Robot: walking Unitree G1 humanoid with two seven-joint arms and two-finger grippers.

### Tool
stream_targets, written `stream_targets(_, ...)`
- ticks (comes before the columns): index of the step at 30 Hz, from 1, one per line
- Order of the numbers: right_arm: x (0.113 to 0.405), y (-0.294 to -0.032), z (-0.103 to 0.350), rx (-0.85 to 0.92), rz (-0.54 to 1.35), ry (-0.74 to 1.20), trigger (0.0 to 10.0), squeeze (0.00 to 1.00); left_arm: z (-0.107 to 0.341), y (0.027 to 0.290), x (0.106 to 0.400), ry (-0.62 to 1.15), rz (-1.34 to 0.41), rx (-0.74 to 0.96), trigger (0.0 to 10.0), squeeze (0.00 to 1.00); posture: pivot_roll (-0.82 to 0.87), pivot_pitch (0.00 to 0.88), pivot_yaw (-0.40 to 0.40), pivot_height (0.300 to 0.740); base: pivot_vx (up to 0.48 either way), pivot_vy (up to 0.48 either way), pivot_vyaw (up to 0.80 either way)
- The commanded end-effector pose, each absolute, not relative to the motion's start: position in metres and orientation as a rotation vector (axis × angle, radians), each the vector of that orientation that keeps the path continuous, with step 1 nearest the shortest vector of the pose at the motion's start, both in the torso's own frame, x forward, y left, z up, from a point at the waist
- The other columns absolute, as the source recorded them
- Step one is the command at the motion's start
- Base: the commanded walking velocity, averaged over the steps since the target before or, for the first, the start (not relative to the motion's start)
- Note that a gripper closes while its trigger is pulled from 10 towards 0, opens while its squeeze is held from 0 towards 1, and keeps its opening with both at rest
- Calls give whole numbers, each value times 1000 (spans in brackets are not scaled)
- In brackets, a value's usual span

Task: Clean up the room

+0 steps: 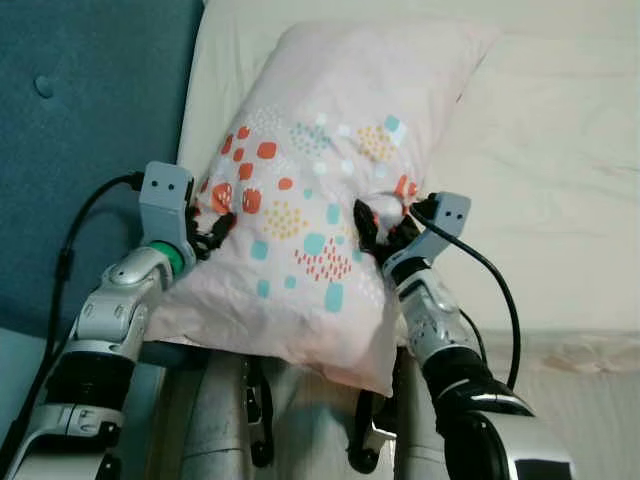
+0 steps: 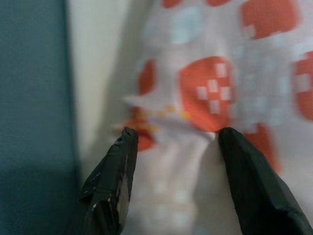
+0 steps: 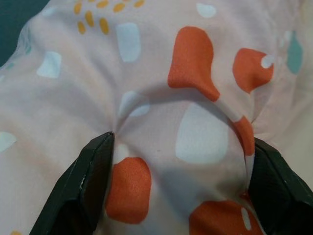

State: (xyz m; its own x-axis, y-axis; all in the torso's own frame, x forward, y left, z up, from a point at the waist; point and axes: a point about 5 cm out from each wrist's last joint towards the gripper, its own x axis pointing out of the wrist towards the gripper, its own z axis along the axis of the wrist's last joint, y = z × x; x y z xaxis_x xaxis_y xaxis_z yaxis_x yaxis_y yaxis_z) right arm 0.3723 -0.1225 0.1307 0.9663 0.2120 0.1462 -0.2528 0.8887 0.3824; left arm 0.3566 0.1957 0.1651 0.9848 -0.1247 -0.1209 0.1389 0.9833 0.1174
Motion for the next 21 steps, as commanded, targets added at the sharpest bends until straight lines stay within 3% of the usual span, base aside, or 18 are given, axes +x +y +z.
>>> stream_targets(1, 366, -114, 116, 424, 260, -48, 10000, 0, 156, 198, 355, 132, -113, 159, 10000, 1000, 99, 255, 121, 596, 0, 0, 0)
stream_targets(7, 359, -112, 102, 417, 208, 3, 10000, 0, 175, 206, 361, -6, -28, 267, 10000, 1000, 100, 260, 127, 596, 0, 0, 0)
stream_targets(8, 357, -117, 97, 394, 150, 27, 10000, 0, 185, 209, 363, -54, -21, 321, 10000, 0, 104, 262, 129, 596, 0, 0, 0)
stream_targets(14, 356, -138, 91, 313, -36, 56, 10000, 0, 191, 216, 369, -90, 2, 567, 10000, 0, 106, 263, 132, 596, 0, 0, 0)
stream_targets(15, 356, -147, 90, 268, -108, 65, 10000, 0, 184, 216, 370, -83, 6, 695, 10000, 0, 99, 266, 133, 596, 0, 0, 0)
stream_targets(17, 356, -147, 90, 268, -108, 65, 10000, 0, 184, 216, 370, -83, 6, 695, 10000, 0, 99, 266, 133, 596, 0, 0, 0)
stream_targets(19, 355, -163, 92, 179, -192, 54, 10000, 0, 155, 214, 370, 24, -74, 937, 10000, 0, 94, 267, 133, 596, 0, 0, 0)
stream_targets(21, 356, -171, 96, 159, -204, 37, 10000, 0, 137, 214, 367, 103, -166, 1030, 10000, 0, 89, 268, 136, 596, 0, 0, 0)
